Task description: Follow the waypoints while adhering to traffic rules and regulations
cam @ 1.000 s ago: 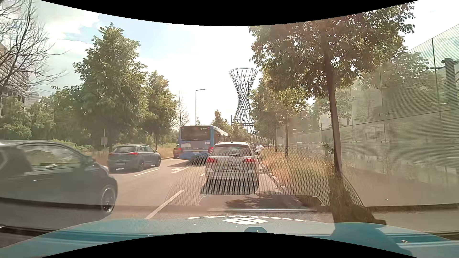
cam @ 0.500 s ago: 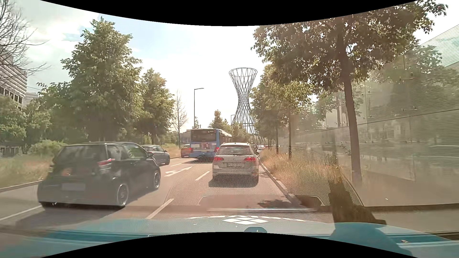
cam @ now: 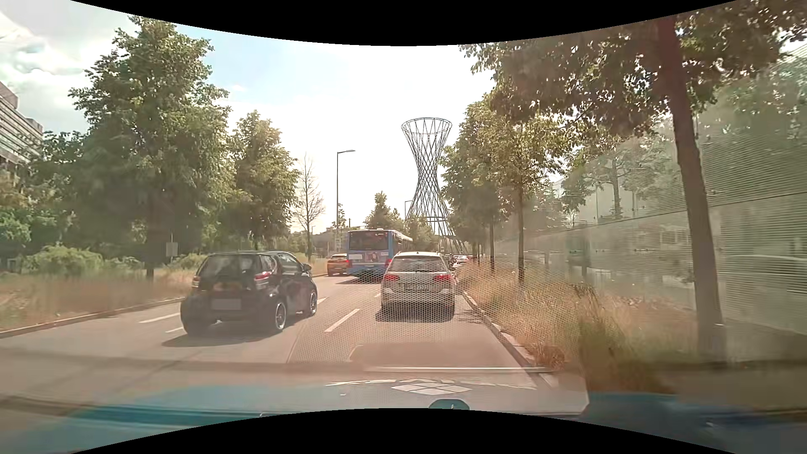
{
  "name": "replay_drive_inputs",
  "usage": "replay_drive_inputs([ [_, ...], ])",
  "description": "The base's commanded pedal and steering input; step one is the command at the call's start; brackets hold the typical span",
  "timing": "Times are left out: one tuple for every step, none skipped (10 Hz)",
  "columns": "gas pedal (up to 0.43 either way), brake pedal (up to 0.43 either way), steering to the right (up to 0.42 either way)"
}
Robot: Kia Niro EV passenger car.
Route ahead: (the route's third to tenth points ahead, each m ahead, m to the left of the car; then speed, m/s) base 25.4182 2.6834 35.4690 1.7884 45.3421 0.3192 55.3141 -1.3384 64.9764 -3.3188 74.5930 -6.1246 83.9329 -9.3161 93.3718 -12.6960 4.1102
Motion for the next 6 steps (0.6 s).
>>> replay_drive_inputs([
  [0.469, 0.0, 0.005],
  [0.461, 0.0, 0.005],
  [0.449, 0.0, 0.005],
  [0.429, 0.0, 0.005],
  [0.421, 0.0, 0.007],
  [0.358, 0.0, 0.007],
])
